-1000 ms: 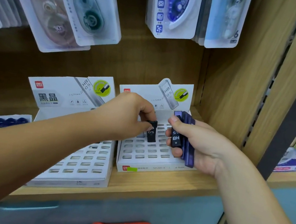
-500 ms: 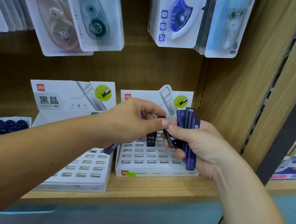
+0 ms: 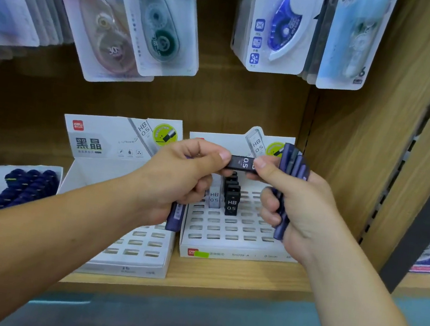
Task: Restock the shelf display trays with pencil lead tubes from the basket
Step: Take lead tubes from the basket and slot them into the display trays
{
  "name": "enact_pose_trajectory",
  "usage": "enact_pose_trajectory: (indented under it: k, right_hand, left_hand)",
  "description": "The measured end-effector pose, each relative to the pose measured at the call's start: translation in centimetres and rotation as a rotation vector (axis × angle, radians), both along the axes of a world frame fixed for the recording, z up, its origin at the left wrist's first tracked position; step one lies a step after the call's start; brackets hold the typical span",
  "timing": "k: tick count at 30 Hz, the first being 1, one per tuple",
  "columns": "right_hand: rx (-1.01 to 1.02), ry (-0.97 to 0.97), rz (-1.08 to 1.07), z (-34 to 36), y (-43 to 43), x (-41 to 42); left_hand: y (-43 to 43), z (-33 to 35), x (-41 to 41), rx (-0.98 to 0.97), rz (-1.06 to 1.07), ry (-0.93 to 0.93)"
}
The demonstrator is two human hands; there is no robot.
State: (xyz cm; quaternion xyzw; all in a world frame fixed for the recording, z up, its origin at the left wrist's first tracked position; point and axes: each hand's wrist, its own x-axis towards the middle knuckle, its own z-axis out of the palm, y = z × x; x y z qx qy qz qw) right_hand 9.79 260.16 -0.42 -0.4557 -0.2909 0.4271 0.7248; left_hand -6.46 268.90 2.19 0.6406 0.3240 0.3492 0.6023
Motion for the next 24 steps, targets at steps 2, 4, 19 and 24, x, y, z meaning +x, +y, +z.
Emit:
enact_pose_trajectory:
  k: [2,4,19,24]
  right_hand:
    - [0.015,0.054,-0.079,-0.1,0.6,-0.6]
    - [-0.007,-0.031,-0.181,-0.3,1.0,-0.9]
    - [-0.145,-0.861,-0.128,-2.0,0.5,1.6]
    - [-0.091,-0.937,-0.064,-1.6,0.8,1.1]
  left_hand:
    - [-0.3,-0.5,-0.2,0.033,0.009,0.042]
    - [-0.7,-0.8,-0.3,0.056,0.034,0.142]
    - [0.5,-0.6,-1.5,-0.068,-0.036,0.0]
    - [-0.1,-0.5,-1.6,0.099,0.018,0.087]
